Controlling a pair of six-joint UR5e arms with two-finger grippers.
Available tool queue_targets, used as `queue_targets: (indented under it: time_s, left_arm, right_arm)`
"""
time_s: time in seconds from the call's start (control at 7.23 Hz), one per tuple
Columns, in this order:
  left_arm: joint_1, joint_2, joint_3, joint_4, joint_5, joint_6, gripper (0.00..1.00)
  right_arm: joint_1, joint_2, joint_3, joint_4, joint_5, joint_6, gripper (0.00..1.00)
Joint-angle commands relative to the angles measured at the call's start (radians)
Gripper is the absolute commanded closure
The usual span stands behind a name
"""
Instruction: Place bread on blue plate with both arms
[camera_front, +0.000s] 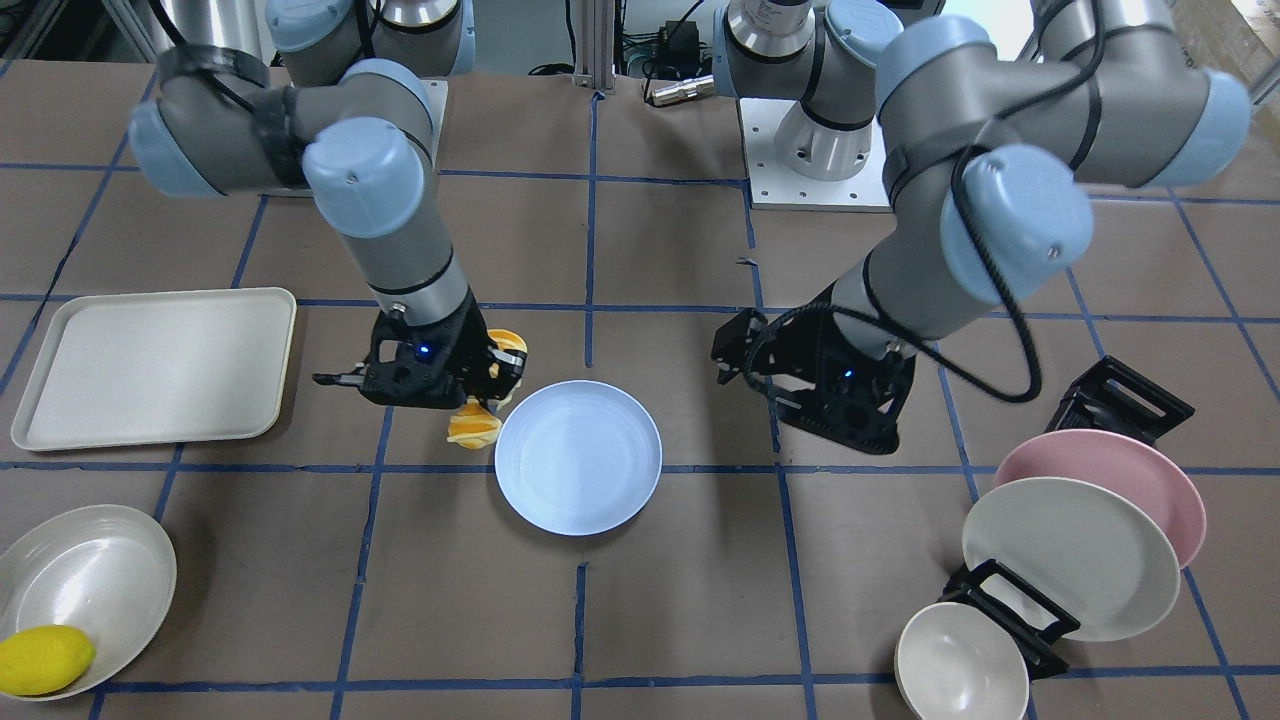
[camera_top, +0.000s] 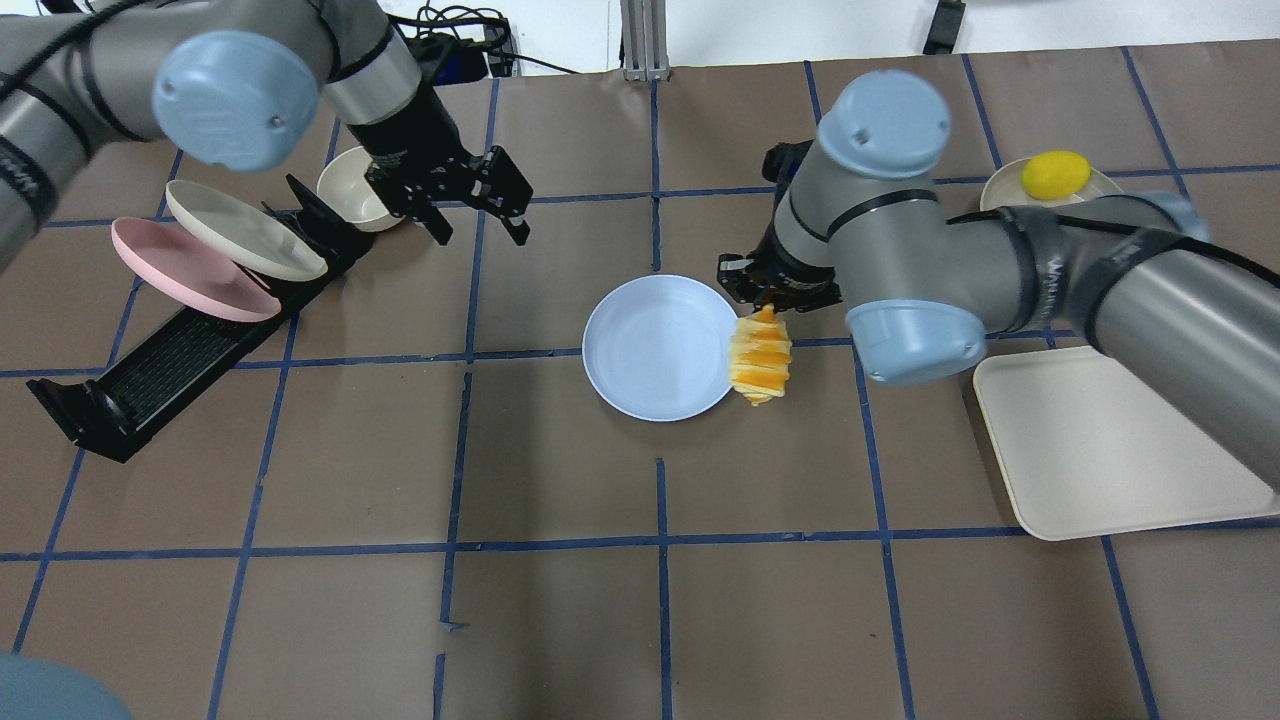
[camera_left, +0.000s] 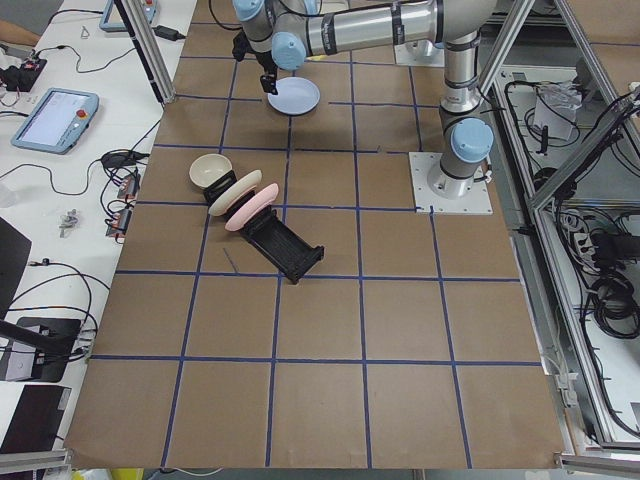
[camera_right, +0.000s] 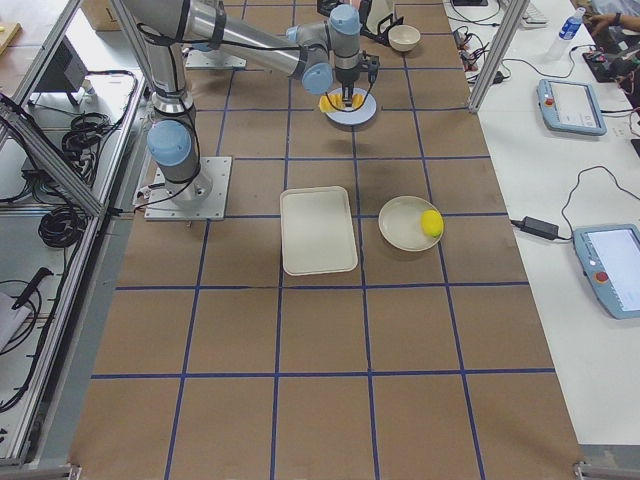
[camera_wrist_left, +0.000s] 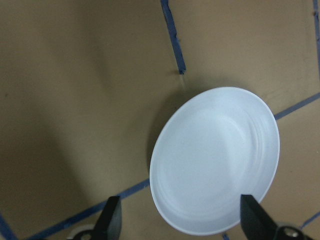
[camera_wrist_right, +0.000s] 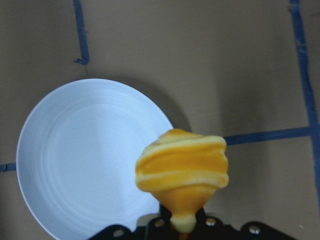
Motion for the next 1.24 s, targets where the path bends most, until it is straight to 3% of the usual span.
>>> queue_targets:
  time_s: [0.0, 0.28, 0.41, 0.55, 0.69, 0.97, 1.11]
  left_arm:
    - [0.003, 0.083, 0.004, -0.066, 0.246, -0.029, 0.0]
    - [-0.004, 0.129, 0.007, -0.127, 0.257, -0.052, 0.0]
    - [-0.004, 0.116, 0.001, -0.075, 0.259, -0.145, 0.0]
    - [-0.005, 0.109, 0.003, -0.022, 0.254, -0.213, 0.0]
    - [-0.008, 0.111, 0.004, -0.02, 0.227, -0.2, 0.0]
    - [-0.007, 0.114, 0.004, -0.03, 0.176, -0.198, 0.0]
    - [-0.001, 0.114, 0.004, -0.032, 0.176, -0.168, 0.0]
  right_arm:
    - [0.062, 0.154, -0.084, -0.072, -0.005, 0.083, 0.94]
    - [0.093, 0.216, -0.1, -0.098, -0.024, 0.081, 0.95]
    - [0.094, 0.221, -0.101, -0.097, -0.024, 0.081, 0.95]
    - [0.094, 0.219, -0.103, -0.094, -0.012, 0.081, 0.87]
    - [0.094, 0.219, -0.103, -0.089, -0.01, 0.119, 0.27]
    - [0.094, 0.216, -0.103, -0.086, -0.002, 0.153, 0.0]
    - [0.094, 0.215, -0.103, -0.086, 0.013, 0.151, 0.0]
